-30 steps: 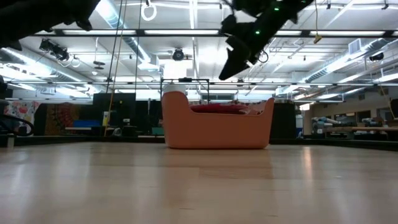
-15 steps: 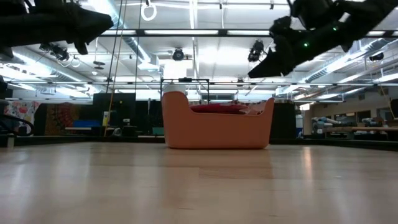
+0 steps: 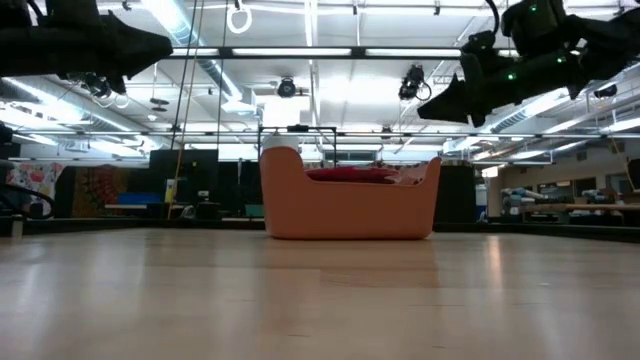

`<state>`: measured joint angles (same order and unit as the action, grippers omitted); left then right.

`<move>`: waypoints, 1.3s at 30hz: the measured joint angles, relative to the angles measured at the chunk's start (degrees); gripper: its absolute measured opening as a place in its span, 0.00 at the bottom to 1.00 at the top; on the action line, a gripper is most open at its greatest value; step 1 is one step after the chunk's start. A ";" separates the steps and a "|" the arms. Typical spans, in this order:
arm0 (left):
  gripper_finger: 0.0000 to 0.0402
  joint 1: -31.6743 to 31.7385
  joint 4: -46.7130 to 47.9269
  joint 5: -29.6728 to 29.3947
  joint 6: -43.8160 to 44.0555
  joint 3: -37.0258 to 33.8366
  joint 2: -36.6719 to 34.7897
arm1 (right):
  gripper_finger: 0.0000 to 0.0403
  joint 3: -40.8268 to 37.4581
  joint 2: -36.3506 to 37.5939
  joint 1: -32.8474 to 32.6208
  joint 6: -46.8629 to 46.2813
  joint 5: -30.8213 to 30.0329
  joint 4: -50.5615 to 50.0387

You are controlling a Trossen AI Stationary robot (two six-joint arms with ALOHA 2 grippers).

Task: Sort popcorn bags into baskets
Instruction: Return to Home Position

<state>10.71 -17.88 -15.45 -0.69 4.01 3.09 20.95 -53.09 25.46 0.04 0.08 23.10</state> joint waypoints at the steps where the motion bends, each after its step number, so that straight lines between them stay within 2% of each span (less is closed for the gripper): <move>1: 0.23 0.00 1.03 0.00 -0.01 0.00 -1.24 | 0.24 -0.76 0.49 0.54 -0.17 0.00 0.83; 8: 0.23 -0.02 3.48 0.21 0.44 -0.04 -2.88 | 0.24 -6.46 3.41 3.76 -3.45 1.50 7.56; 13: 0.23 -0.06 2.39 3.17 0.91 -0.04 -2.88 | 0.24 -11.06 3.61 5.68 -5.71 6.50 17.22; 20: 0.23 -0.04 2.66 4.81 1.30 -0.02 -2.72 | 0.24 -15.80 3.53 7.87 -8.17 7.53 29.22; 25: 0.23 -0.02 5.60 11.48 0.98 -0.02 -2.73 | 0.24 -17.89 3.60 8.17 -13.32 8.99 34.82; 30: 0.23 -0.04 6.06 16.57 2.00 -0.02 -2.79 | 0.24 -18.59 3.60 8.17 -17.65 8.94 36.18; 35: 0.23 -0.02 7.13 16.72 6.01 -0.02 -2.73 | 0.24 -20.36 3.51 7.62 -24.06 8.26 35.99; 39: 0.23 -0.02 7.09 16.69 8.68 -0.02 -2.73 | 0.24 -20.63 3.51 7.62 -23.80 8.15 35.16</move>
<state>10.70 -10.79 1.24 7.99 3.99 0.36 0.32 -49.58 33.08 -23.76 8.23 58.26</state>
